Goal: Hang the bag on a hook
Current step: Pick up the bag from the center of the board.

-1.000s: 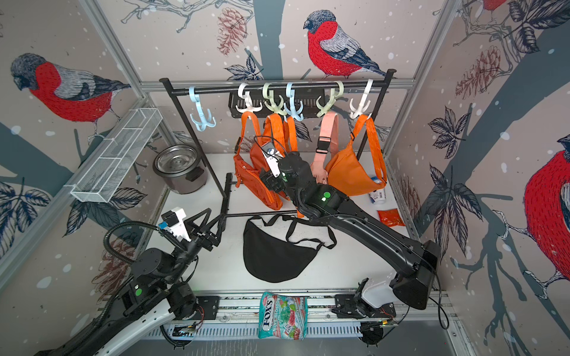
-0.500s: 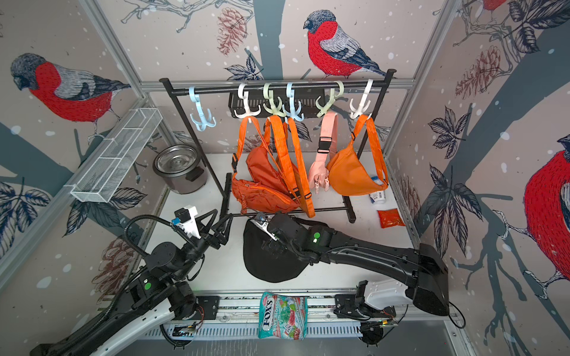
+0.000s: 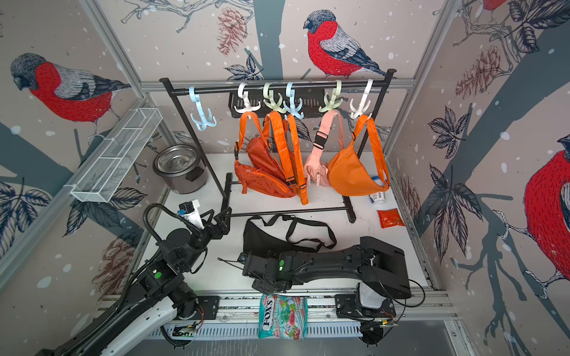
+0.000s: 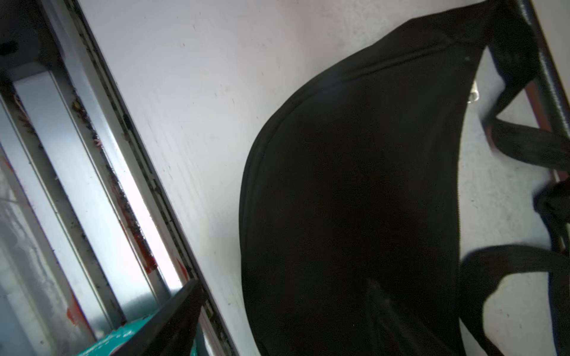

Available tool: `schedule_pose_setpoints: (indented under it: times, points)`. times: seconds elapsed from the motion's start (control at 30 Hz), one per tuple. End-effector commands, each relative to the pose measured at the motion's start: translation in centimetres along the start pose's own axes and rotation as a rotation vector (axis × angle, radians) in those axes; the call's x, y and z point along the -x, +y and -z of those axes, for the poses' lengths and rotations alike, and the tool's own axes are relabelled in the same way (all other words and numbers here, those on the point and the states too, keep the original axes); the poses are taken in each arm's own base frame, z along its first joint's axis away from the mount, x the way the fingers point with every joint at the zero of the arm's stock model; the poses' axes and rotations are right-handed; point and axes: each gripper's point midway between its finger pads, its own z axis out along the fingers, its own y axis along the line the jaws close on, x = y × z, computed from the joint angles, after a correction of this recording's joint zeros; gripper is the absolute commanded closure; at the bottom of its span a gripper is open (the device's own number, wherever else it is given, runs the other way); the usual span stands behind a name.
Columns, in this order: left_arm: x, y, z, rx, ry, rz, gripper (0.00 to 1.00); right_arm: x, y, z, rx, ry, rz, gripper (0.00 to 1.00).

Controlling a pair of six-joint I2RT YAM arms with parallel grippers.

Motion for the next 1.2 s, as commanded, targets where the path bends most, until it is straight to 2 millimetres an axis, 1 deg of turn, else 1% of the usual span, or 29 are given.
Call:
schedule_pose_setpoints:
  times: [0.0,0.13,0.3,0.33,0.4,0.53,0.67,0.73,0.83,0.93,1.07,1.17]
  points:
    - [-0.5,-0.4,-0.3,-0.046,0.049,0.071,0.13,0.0,-0.1,-1.3,-0.030,0.019,-0.028,0.22]
    - [-0.6,0.1,-0.5,-0.040,0.054,0.091,0.13,-0.8,0.0,-2.8,-0.038,0.052,-0.030,0.29]
    - [-0.3,0.4,-0.2,-0.033,0.039,0.095,0.13,-1.3,-0.5,-3.6,-0.040,0.063,-0.056,0.42]
    - [-0.2,0.4,-0.1,-0.033,0.035,0.095,0.13,-1.5,-0.6,-3.8,-0.039,0.066,-0.060,0.45]
    - [0.0,0.5,0.0,-0.031,0.026,0.094,0.14,-1.7,-0.7,-4.0,-0.032,0.073,-0.064,0.57]
    - [0.6,0.3,0.4,-0.039,0.007,0.097,0.13,-2.3,-0.4,-4.5,0.012,0.090,-0.070,0.72]
    - [1.6,-0.3,1.0,-0.066,-0.024,0.105,0.13,-2.1,0.3,-4.4,0.057,0.086,-0.073,0.92]
    - [2.3,-0.6,1.5,-0.082,-0.047,0.109,0.13,-1.5,0.4,-4.0,0.066,0.064,-0.077,0.96]
    - [3.2,-1.0,2.1,-0.100,-0.075,0.112,0.13,0.1,0.2,-2.6,0.078,-0.004,-0.090,0.98]
    - [3.9,-1.6,2.6,-0.118,-0.088,0.108,0.12,2.0,-0.7,-0.5,0.083,-0.099,-0.122,0.98]
    - [4.5,-2.5,3.1,-0.155,-0.089,0.102,0.12,4.4,-3.1,3.4,0.066,-0.253,-0.183,0.98]
    - [4.8,-3.5,3.2,-0.201,-0.075,0.098,0.12,6.1,-5.6,7.2,0.040,-0.390,-0.241,0.98]
